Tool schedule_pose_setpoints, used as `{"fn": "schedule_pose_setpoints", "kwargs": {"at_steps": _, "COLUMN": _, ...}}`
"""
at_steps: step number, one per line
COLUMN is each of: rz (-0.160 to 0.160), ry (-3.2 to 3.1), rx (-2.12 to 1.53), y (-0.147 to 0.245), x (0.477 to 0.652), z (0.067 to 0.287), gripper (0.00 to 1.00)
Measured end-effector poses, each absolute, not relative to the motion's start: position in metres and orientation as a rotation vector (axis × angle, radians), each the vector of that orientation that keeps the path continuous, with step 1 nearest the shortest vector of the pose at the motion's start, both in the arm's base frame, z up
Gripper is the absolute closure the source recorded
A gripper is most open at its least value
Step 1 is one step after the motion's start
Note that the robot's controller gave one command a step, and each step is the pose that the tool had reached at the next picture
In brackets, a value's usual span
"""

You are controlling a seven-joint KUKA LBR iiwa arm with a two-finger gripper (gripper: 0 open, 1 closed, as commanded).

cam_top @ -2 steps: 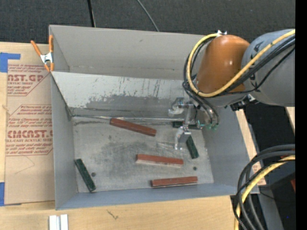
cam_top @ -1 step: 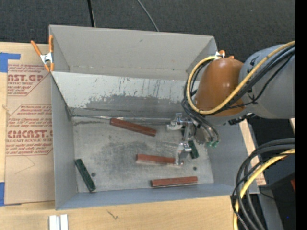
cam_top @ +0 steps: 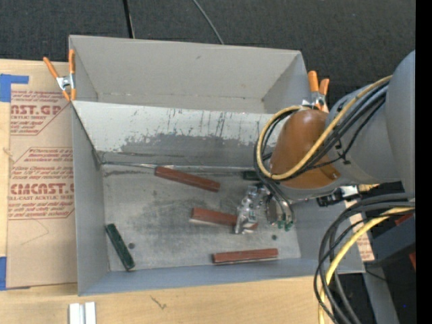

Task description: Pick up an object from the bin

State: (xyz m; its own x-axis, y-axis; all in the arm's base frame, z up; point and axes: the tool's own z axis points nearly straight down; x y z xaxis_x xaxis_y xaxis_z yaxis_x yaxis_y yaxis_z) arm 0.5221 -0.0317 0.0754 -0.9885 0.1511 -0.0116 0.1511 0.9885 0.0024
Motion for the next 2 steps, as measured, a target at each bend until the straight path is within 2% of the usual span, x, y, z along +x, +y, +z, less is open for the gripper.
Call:
{"fn": "schedule_pose_setpoints", "kwargs": {"at_steps": 1, "rz": 0.002, "ry": 3.121, "rx": 0.237, "y": -0.032, "x": 0.522, "z": 0.075, "gripper": 1.00}}
{"fn": "schedule_pose_setpoints", "kwargs": {"at_steps": 2, "rz": -0.001, "ry": 3.135, "rx": 0.152, "y": -0.043, "x": 0.529, "z": 0.213, "gripper": 1.00}}
